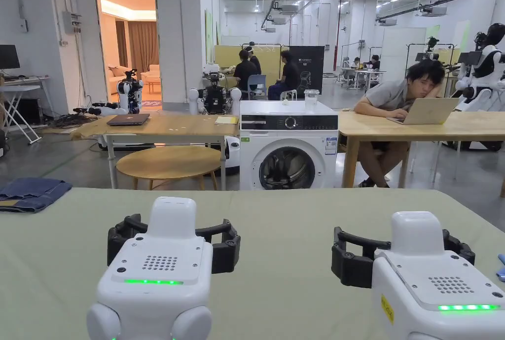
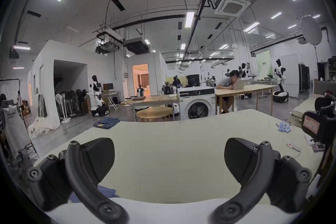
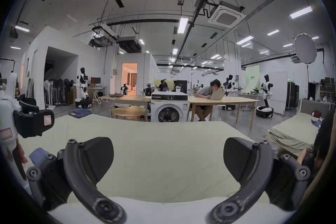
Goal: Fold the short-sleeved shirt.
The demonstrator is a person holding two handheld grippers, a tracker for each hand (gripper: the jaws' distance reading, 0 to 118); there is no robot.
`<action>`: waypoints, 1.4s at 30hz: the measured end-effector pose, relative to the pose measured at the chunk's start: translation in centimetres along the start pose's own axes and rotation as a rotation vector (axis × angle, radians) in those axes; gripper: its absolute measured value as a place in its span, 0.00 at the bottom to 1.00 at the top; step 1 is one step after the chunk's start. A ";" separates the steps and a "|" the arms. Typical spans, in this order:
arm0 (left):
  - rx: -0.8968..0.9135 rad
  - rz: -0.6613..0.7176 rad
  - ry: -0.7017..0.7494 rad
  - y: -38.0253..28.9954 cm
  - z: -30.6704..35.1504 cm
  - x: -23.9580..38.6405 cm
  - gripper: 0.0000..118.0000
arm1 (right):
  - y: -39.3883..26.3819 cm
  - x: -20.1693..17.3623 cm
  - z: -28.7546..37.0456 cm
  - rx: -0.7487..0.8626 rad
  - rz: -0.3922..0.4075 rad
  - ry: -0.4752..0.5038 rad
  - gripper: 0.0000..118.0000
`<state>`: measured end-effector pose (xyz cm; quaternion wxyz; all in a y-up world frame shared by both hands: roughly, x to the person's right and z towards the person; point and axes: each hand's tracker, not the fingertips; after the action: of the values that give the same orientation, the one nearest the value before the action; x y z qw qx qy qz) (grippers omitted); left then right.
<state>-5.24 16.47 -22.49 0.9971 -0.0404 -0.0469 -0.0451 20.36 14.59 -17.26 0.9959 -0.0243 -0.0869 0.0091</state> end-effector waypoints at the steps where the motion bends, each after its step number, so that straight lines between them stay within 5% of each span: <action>1: 0.000 0.005 -0.006 -0.4 -0.4 -0.4 1.00 | -0.1 -0.1 0.0 0.002 0.005 0.000 1.00; 11: -0.088 0.076 -0.087 0.0 -1.2 -0.8 1.00 | -0.1 -0.5 -0.2 -0.024 0.013 0.021 1.00; 18: 0.014 0.001 0.055 0.2 -0.8 -0.1 1.00 | 0.3 -0.5 -0.1 -0.018 0.021 0.028 1.00; 42: -0.082 0.062 -0.126 1.6 -0.4 -1.4 1.00 | 0.6 -0.1 0.1 -0.030 0.015 0.031 1.00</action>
<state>-6.40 18.12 -23.13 0.9906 -0.0853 -0.1062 -0.0136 20.24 15.17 -17.20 0.9965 -0.0401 -0.0716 0.0148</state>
